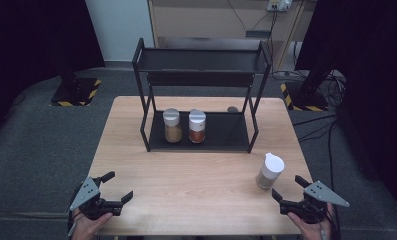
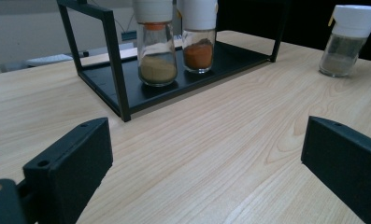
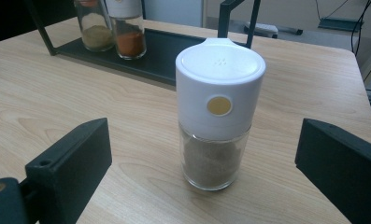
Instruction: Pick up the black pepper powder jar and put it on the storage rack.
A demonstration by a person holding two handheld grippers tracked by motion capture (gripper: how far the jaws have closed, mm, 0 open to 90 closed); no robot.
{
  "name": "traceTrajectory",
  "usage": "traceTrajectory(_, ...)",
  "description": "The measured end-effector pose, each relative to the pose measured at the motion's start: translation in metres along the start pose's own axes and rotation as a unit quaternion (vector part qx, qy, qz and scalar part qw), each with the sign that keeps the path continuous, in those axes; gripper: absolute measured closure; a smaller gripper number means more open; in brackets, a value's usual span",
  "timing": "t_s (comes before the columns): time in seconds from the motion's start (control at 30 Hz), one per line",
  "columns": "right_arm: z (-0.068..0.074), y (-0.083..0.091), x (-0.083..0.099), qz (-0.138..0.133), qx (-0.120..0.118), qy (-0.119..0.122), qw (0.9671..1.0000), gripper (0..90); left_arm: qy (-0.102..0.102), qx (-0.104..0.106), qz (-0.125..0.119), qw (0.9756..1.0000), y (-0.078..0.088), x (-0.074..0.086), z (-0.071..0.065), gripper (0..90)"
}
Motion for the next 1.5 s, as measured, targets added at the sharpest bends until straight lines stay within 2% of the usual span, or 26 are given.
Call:
traceTrajectory(0.2,0.0,0.004,-0.001,-0.009,-0.002,-0.007,0.9999,3.9,0.002,-0.007,-0.008,0.9999,0.002,0.001,-0.001,1.0)
traceTrajectory(0.53,0.003,0.006,-0.011,-0.014,-0.001,-0.015,0.9998,3.7,0.002,-0.008,-0.004,1.0,0.002,0.001,-0.001,1.0)
traceTrajectory(1.1,0.002,-0.015,-0.033,0.019,0.004,-0.02,0.9996,4.4,0.002,-0.006,-0.002,1.0,0.001,0.001,0.0,0.9)
traceTrajectory(1.5,-0.004,-0.035,-0.045,0.038,0.009,-0.026,0.9989,6.5,0.001,-0.004,0.001,1.0,0.001,0.0,0.0,1.0)
Point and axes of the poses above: each handheld gripper's, and its own axes: y roughly backward along the jaws, x roughly out of its underside, z roughly to its left, the point moved 3 cm from there along -y, roughly forward along the jaws, and after that the axes turned 6 degrees about z, right-handed, at the moved point
